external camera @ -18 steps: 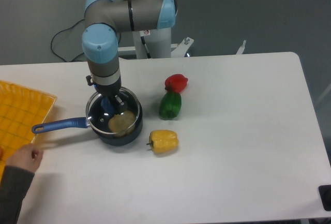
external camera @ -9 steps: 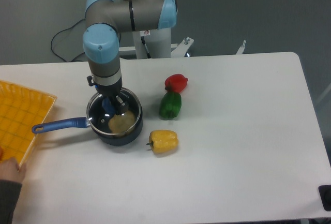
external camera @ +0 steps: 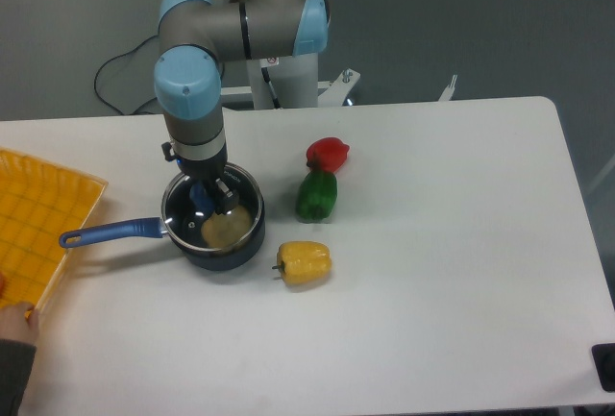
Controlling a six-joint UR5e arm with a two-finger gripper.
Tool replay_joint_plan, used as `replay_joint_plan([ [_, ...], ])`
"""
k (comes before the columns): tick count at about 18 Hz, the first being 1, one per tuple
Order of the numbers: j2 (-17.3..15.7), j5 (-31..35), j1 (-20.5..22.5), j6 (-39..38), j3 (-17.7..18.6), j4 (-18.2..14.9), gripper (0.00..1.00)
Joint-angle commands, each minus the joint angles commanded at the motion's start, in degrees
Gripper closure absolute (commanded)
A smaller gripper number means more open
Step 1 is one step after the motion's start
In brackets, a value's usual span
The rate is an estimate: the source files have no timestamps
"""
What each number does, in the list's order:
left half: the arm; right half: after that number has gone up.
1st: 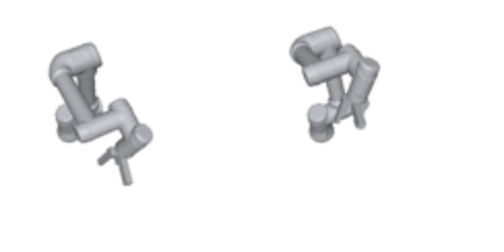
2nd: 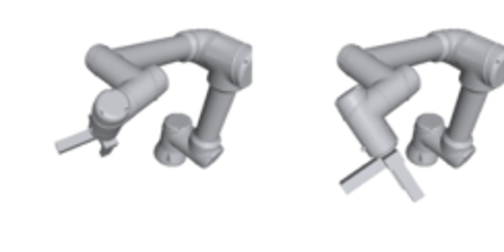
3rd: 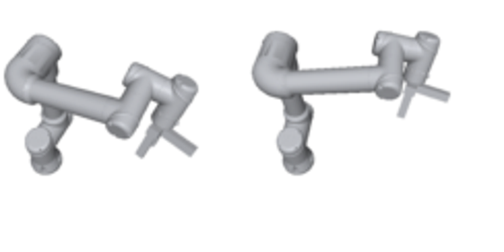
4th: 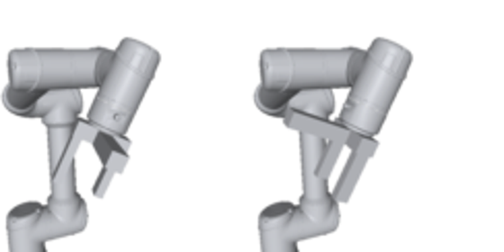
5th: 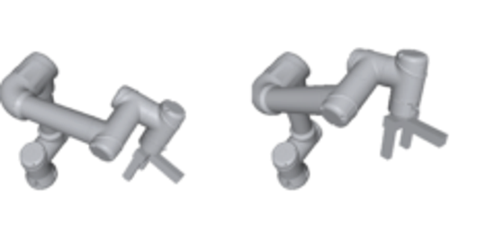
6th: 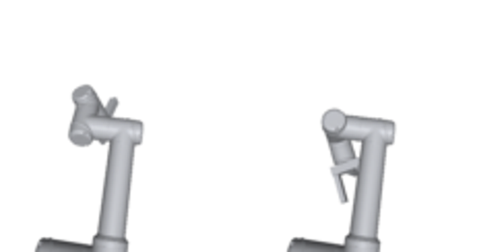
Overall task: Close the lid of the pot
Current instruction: 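Hold the lid on the saucepan and open the gripper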
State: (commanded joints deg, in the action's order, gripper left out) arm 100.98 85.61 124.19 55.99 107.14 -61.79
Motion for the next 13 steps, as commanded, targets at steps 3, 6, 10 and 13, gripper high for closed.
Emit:
replay_joint_plan([
  [3,0.09,0.09,0.00,0.00,0.00,0.35,0.58],
  [6,0.09,0.09,0.00,0.00,0.00,0.35,0.58],
  [10,0.35,0.09,0.00,0.00,0.00,0.35,0.54],
  [13,0.35,0.09,0.00,0.00,0.00,0.35,0.41],
])
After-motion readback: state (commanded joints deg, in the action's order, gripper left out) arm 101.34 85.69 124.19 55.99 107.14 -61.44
